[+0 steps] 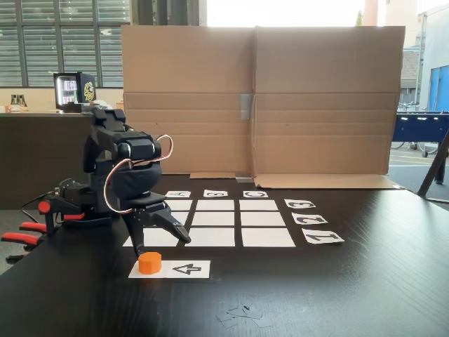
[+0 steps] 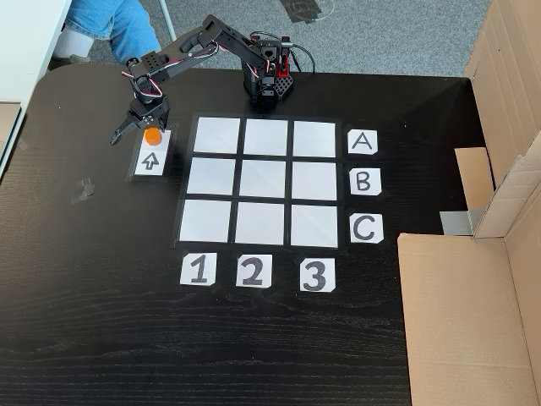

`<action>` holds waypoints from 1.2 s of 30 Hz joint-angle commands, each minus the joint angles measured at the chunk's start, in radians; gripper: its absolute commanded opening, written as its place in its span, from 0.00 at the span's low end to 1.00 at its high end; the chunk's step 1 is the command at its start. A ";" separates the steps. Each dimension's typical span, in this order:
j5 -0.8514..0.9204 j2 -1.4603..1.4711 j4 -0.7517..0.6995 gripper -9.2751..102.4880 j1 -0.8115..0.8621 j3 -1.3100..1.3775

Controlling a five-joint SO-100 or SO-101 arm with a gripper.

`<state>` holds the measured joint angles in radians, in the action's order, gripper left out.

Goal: Pick up the round, orange token and place it in the grid on square B2.

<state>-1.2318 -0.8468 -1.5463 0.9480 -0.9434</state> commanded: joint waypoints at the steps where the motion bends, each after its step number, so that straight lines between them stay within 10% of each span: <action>1: -0.014 -0.002 0.014 0.77 -0.008 0.046; 9: -0.014 0.008 0.035 0.71 -0.014 0.051; 13: -0.012 0.014 0.072 0.09 -0.017 0.051; 36: -0.048 -0.380 0.152 0.09 0.011 -0.147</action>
<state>-1.2778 -1.0262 -1.4051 0.9603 -1.0492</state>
